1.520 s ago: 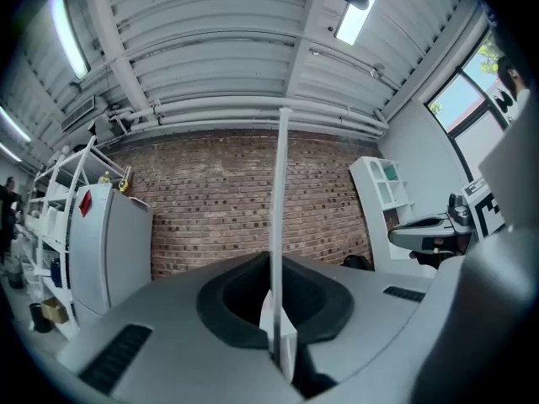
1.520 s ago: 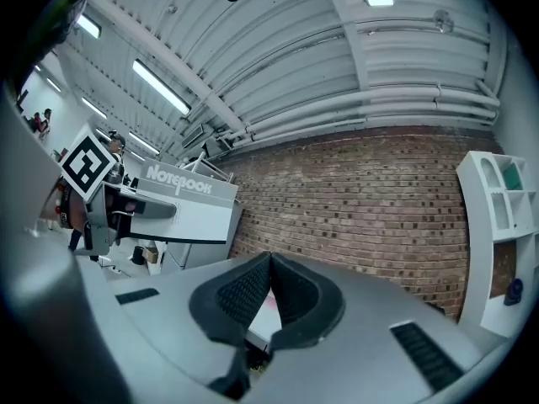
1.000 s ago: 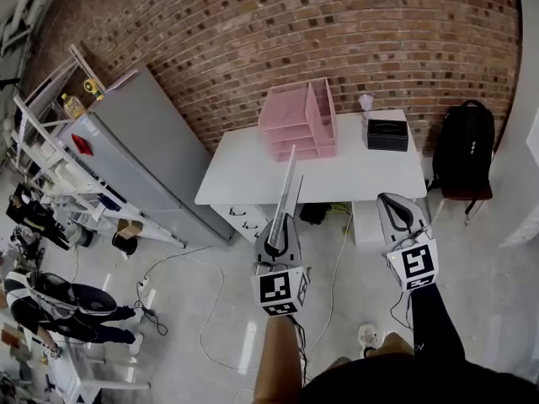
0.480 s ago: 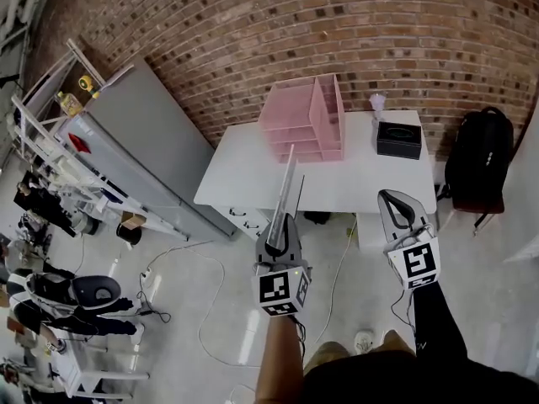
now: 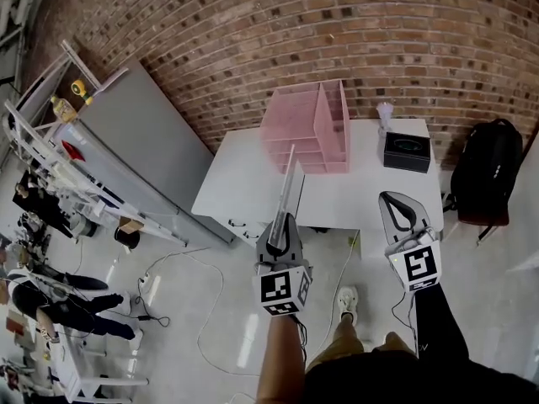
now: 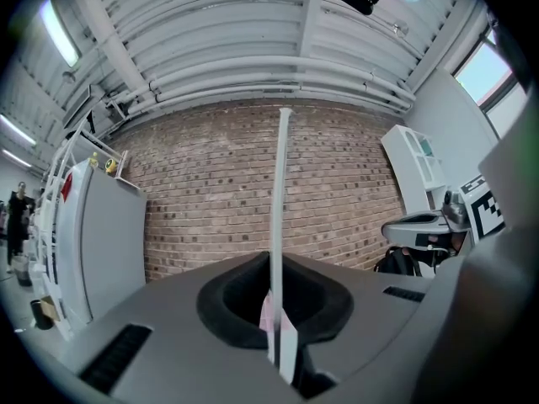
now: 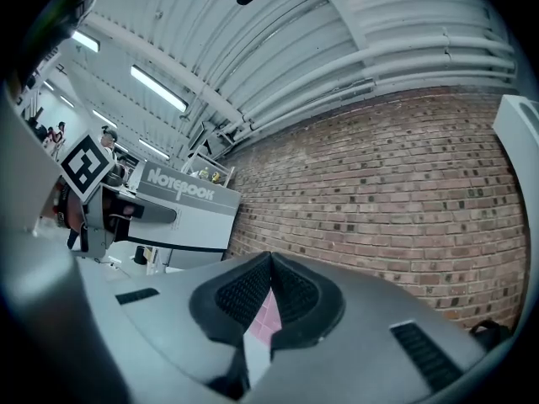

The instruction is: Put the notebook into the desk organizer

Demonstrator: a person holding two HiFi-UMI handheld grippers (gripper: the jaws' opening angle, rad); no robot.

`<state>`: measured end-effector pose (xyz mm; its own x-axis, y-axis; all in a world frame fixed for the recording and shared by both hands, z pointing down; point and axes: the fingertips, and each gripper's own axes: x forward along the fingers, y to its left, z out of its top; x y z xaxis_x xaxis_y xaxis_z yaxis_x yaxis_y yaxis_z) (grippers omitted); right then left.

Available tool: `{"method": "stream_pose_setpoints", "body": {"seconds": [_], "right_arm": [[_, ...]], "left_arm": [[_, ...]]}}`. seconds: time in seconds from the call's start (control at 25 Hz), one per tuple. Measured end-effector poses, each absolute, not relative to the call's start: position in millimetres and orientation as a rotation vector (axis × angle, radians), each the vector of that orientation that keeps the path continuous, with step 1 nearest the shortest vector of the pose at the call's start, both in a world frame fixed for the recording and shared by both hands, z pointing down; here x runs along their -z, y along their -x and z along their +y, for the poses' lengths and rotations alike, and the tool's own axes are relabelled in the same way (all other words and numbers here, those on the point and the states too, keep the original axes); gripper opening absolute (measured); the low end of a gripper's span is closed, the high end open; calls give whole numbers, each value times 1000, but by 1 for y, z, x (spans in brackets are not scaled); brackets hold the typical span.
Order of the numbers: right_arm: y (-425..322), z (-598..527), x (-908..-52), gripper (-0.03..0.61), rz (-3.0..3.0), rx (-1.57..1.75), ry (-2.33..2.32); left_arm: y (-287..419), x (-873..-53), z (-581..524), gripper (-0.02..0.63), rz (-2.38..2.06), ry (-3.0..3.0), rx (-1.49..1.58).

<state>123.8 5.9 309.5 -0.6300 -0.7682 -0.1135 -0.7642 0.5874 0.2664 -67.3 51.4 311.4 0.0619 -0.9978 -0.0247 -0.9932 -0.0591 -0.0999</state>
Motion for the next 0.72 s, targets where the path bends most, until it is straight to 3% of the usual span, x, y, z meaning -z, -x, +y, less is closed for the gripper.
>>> {"method": "stream_pose_setpoints", "body": {"seconds": [0.72], "right_arm": [[-46,-169,-283,21,-2704,532,-1442]], "left_arm": [[148,-297,-141,20,2002,2292,19]]}}
